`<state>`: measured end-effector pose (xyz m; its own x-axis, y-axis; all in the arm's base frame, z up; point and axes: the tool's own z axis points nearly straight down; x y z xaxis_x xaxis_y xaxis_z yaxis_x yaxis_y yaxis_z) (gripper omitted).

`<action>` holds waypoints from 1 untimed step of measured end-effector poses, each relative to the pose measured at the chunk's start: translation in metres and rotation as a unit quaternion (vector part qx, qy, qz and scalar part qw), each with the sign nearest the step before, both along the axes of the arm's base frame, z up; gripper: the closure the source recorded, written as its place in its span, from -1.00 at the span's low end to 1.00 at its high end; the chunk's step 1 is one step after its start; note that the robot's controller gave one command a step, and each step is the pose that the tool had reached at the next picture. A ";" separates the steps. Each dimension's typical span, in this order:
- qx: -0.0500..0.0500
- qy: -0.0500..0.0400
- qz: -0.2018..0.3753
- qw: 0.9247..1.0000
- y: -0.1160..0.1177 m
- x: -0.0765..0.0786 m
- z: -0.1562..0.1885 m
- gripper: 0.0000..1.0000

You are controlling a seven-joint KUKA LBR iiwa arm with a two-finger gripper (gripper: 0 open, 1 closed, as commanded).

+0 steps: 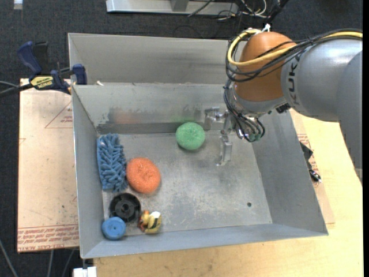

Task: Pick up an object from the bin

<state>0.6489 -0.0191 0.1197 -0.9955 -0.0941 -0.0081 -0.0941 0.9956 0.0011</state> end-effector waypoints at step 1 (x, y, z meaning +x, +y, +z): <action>0.000 -0.001 0.078 0.997 0.022 0.006 -0.031 -1.00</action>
Offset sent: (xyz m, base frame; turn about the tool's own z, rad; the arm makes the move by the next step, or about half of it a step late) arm 0.0069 0.0757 -0.0497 0.0817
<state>0.6545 0.0029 0.0884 -0.9686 -0.2485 -0.0094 -0.2485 0.9686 0.0000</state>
